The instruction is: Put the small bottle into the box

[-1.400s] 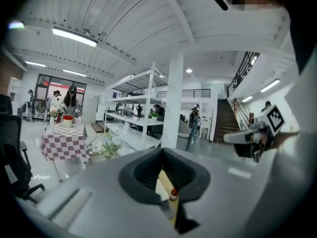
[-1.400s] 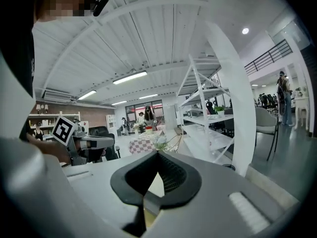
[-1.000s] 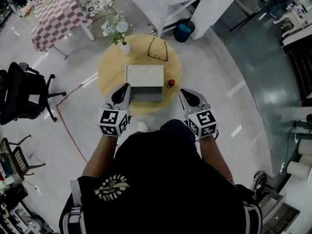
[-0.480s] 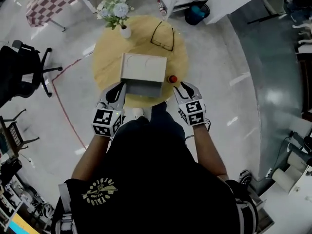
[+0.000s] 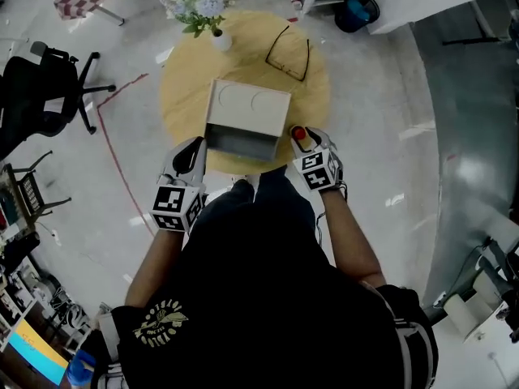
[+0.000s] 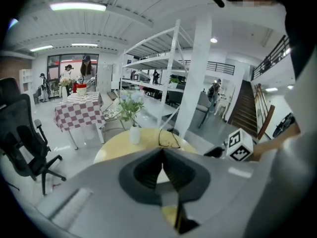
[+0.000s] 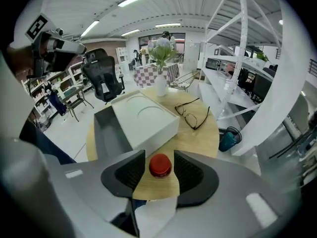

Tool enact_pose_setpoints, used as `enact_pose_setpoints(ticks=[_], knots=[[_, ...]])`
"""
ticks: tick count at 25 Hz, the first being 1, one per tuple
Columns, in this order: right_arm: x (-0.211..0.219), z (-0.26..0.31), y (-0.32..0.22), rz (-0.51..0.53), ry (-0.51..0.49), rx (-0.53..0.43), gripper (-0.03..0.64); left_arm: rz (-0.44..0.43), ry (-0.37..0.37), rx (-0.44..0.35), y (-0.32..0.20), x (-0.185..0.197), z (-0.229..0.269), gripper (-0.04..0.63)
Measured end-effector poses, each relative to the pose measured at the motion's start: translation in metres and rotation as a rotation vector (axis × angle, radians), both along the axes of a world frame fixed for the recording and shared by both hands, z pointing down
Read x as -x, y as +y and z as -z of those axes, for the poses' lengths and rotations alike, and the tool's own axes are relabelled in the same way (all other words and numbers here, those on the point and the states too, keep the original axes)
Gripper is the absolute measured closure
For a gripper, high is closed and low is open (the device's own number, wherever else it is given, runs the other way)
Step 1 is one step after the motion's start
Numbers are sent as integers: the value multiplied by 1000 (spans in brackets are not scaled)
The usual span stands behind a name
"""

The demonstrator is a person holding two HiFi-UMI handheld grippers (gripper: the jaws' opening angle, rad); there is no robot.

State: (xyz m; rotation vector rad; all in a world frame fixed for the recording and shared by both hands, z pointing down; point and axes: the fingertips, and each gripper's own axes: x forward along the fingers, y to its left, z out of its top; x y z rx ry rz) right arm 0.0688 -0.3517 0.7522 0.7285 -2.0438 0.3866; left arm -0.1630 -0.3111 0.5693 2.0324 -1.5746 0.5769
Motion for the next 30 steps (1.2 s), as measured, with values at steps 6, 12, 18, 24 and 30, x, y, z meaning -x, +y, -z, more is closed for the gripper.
enact_pose_setpoints(ticks=[6,12,18,24,30], knots=[[0,-29,-3,22,83,33,440,29,-3,6,9,13,-1,595],[-2,-32,0,-32,103,62,462,35,14,-17,24,31,7,595],[-2,28,14,-86,79,29,462,20,53,-75,40,46,20,595],[38,123,32,-13,-22,-36,462,2,75,-120,52,58,32,595],[97,156,50,97,-117,-49,462,-2,65,-130,64,69,37,595]])
